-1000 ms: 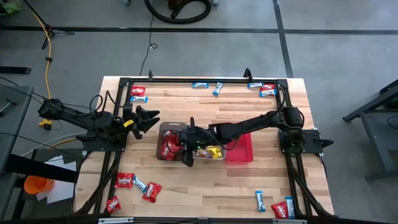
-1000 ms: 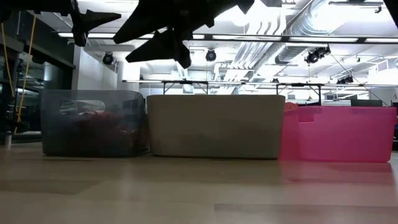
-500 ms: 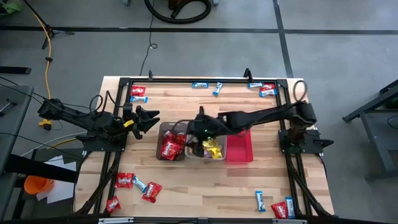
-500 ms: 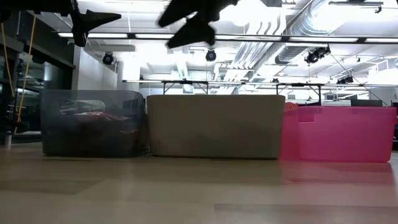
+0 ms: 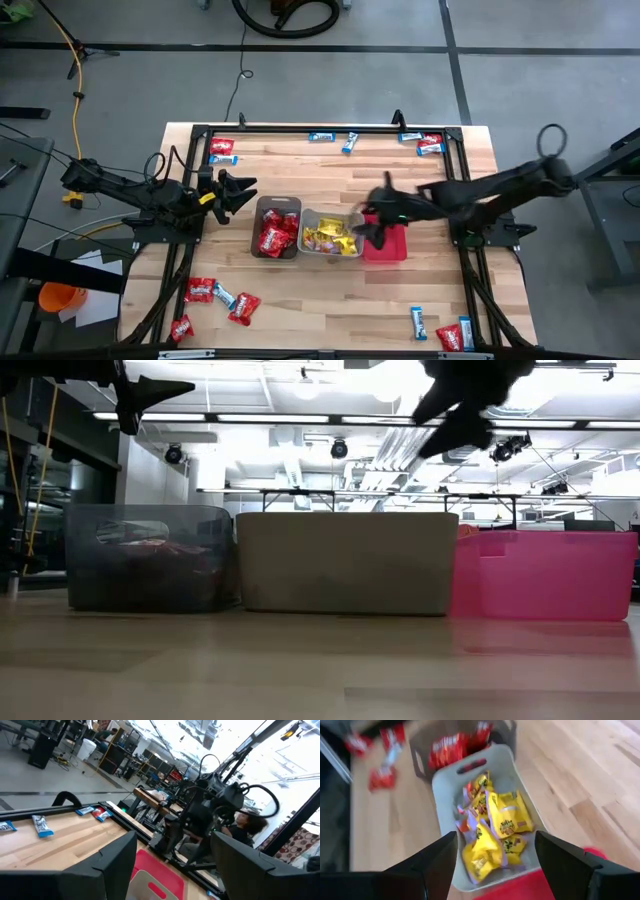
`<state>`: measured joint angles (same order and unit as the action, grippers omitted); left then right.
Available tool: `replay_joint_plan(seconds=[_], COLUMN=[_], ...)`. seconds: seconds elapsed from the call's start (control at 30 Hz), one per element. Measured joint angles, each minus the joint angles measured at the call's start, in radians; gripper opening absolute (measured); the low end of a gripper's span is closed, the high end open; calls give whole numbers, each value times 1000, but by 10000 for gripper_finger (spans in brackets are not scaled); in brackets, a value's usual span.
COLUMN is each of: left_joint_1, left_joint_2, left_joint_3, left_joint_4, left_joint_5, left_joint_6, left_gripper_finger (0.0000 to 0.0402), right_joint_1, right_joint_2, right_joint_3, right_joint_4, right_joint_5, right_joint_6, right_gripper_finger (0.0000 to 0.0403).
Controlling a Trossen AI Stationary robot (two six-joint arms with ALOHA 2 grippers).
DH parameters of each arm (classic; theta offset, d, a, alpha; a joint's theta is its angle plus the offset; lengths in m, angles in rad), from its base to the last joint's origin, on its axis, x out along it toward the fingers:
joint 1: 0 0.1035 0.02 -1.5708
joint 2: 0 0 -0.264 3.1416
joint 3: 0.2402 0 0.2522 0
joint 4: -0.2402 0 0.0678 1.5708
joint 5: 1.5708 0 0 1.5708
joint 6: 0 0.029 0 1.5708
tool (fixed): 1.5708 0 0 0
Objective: Sort candy
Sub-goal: Put the red candy into the black bin
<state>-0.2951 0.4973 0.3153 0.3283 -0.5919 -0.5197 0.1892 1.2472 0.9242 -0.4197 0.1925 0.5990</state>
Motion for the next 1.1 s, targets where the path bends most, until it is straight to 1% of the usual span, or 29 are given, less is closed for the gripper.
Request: replay_joint_plan(seconds=[0.07, 0.17, 0.27, 0.33, 0.6, 0.77, 0.87, 1.1], left_joint_1=[0, 0, 0, 0, 0, 0, 0, 0], left_joint_2=[0, 0, 0, 0, 0, 7, 27, 133], left_joint_3=[0, 0, 0, 0, 0, 0, 0, 8], left_joint_4=[0, -1, -2, -2, -2, 0, 14, 71], left_joint_5=[-1, -1, -2, -2, -4, -4, -4, 5], left_joint_6=[0, 0, 0, 0, 0, 0, -1, -95], left_gripper_finger=[243, 243, 243, 243, 243, 243, 243, 243], right_joint_1=[31, 70, 89, 91, 85, 85, 85, 85], right_joint_2=[-90, -201, -281, -317, -338, -338, -338, -338], right_joint_3=[-81, -176, -244, -268, -273, -273, -273, -273], right_joint_4=[59, 158, 257, 287, 297, 314, 313, 313], right_joint_5=[58, 147, 214, 227, 218, 218, 218, 218], right_joint_6=[73, 134, 153, 149, 0, 52, 55, 55], right_gripper_finger=[261, 261, 261, 261, 261, 261, 261, 261])
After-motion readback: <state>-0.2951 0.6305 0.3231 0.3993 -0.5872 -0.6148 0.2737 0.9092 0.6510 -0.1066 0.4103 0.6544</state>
